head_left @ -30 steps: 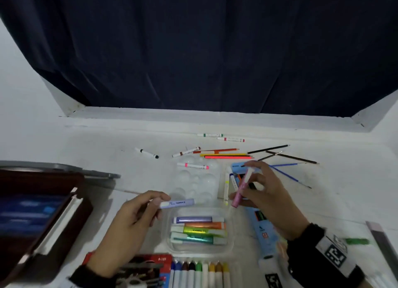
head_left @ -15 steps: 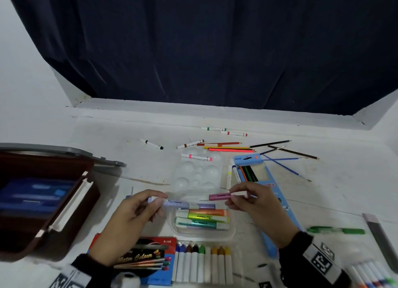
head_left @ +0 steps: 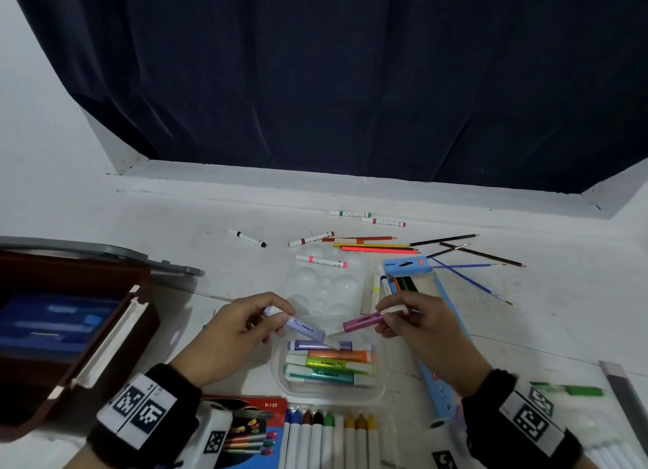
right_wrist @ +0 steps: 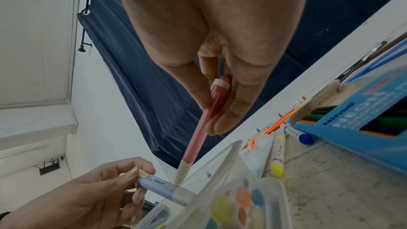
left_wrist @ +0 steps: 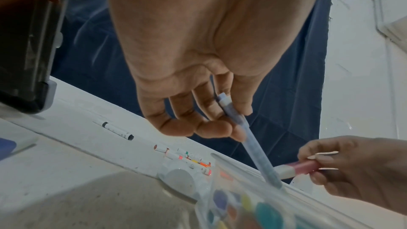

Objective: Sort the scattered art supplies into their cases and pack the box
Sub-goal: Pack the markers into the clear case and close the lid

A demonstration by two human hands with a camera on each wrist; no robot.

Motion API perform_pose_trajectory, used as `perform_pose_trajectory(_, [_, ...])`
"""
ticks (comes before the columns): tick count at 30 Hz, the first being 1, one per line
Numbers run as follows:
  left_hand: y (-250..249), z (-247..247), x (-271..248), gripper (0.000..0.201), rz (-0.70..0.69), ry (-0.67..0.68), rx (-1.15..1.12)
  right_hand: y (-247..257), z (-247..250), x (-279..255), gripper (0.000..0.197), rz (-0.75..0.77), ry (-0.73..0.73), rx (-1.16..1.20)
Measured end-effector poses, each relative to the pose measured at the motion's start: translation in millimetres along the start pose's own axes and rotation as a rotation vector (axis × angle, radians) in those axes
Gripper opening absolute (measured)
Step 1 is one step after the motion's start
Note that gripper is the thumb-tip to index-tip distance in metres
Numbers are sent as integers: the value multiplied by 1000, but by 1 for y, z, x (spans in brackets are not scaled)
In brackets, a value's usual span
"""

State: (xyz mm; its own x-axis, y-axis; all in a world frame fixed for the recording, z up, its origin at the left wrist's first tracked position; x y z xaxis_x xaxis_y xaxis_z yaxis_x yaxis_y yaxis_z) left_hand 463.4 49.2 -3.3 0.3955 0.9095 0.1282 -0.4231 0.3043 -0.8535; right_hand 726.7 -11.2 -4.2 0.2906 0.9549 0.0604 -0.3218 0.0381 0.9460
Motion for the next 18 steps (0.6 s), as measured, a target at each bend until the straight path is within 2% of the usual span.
perform_pose_trajectory(4, [7, 6, 8, 13, 7, -26, 9, 1, 6, -1, 22, 19, -15, 5])
perform_pose_trajectory(9, [12, -3, 9, 18, 19, 64, 11, 5, -11, -7, 17, 164, 90, -245])
perform_pose_trajectory(15, [7, -7, 9, 16, 17, 18, -61, 16, -25, -18, 9, 298, 132, -276])
perform_pose_trajectory(18, [9, -13, 6, 18, 28, 85, -35, 15, -31, -21, 7, 377, 149, -371])
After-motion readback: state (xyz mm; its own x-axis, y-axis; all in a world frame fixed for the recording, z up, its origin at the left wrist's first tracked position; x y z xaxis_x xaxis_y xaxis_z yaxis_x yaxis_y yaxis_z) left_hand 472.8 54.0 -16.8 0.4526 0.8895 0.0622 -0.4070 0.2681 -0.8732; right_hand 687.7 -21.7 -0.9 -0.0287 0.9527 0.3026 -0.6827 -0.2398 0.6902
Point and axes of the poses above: each hand's wrist, its own x-axis towards the middle knuckle, its own z-axis out of the back of the hand, y = z × x, the point moved 7 cm from there along x, towards the middle knuckle, and after that the axes turned 10 degrees about -y, right-handed, at the moved point
